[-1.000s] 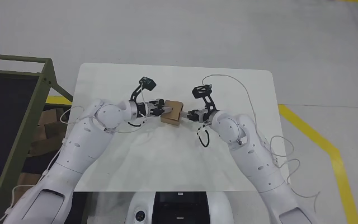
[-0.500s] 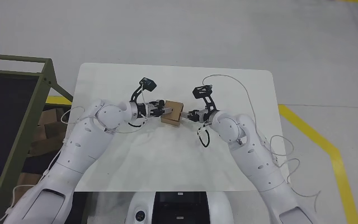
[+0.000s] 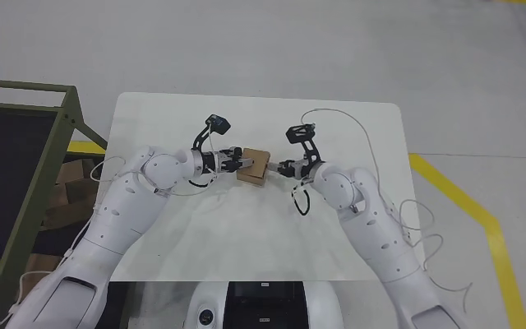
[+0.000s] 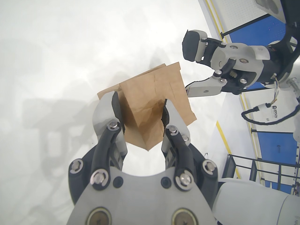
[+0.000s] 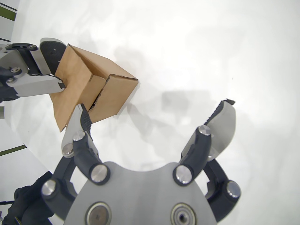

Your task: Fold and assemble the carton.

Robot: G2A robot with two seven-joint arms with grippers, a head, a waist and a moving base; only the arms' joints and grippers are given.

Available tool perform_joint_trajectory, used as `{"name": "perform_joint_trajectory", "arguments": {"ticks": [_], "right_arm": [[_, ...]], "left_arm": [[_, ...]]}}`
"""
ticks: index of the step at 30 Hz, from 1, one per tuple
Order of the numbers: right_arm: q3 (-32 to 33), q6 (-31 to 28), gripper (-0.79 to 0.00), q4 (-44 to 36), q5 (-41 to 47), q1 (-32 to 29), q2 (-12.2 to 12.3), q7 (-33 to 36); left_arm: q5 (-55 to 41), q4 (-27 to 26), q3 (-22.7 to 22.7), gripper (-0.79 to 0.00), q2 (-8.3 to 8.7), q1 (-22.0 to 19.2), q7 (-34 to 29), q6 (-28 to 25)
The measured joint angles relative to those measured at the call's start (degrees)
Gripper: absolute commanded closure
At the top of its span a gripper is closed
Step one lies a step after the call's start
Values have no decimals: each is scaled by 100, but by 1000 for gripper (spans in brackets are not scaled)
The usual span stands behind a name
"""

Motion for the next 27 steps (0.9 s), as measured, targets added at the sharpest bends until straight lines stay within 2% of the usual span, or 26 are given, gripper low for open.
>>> {"name": "perform_joint_trajectory", "arguments": {"ticks": [8, 27], "right_arm": [[-48, -235, -785, -257, 64, -111, 24, 22], [-277, -50, -785, 255, 206, 250, -21, 507]], "left_arm": [[3, 12, 13, -360, -10, -13, 6, 6], [-10, 34, 9, -357, -23, -23, -9, -14]]}}
